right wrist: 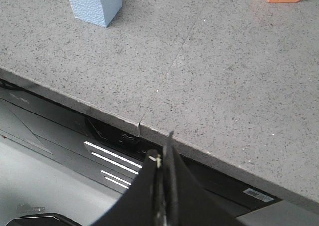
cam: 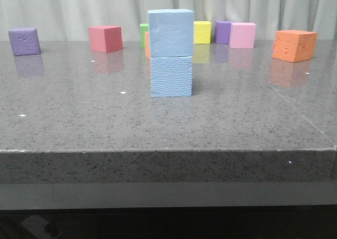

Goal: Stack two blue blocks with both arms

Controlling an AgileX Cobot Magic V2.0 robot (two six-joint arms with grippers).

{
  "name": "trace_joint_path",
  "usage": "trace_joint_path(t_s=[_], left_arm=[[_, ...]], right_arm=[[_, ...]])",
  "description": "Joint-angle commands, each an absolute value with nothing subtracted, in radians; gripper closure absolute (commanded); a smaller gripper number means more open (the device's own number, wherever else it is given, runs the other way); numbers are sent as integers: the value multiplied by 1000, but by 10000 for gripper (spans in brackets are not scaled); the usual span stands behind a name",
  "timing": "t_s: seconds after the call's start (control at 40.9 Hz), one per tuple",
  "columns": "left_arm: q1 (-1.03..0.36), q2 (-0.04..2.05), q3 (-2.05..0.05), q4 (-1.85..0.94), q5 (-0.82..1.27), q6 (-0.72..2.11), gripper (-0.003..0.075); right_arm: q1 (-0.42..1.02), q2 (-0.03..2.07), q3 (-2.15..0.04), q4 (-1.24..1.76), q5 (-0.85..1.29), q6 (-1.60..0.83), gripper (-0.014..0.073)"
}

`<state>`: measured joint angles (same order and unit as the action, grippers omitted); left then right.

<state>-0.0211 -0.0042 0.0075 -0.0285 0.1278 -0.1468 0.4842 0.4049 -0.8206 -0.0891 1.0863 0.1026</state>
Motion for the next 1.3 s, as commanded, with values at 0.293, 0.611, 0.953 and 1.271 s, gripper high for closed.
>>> trace_joint_path(t_s=[0.293,0.611,0.953,1.271], left_arm=[[-24,-24,9,-14,-72,-64,741],[-24,-24,9,-14,-72,-64,741],[-24,-24,9,-14,-72,-64,741],[-24,-22,9,-14,-70,-64,741]], right_arm=[[478,415,-843,-102,1018,94,718],[478,415,-843,-102,1018,94,718],[478,415,-843,-102,1018,94,718],[465,371,-785,-149,957,88,718]])
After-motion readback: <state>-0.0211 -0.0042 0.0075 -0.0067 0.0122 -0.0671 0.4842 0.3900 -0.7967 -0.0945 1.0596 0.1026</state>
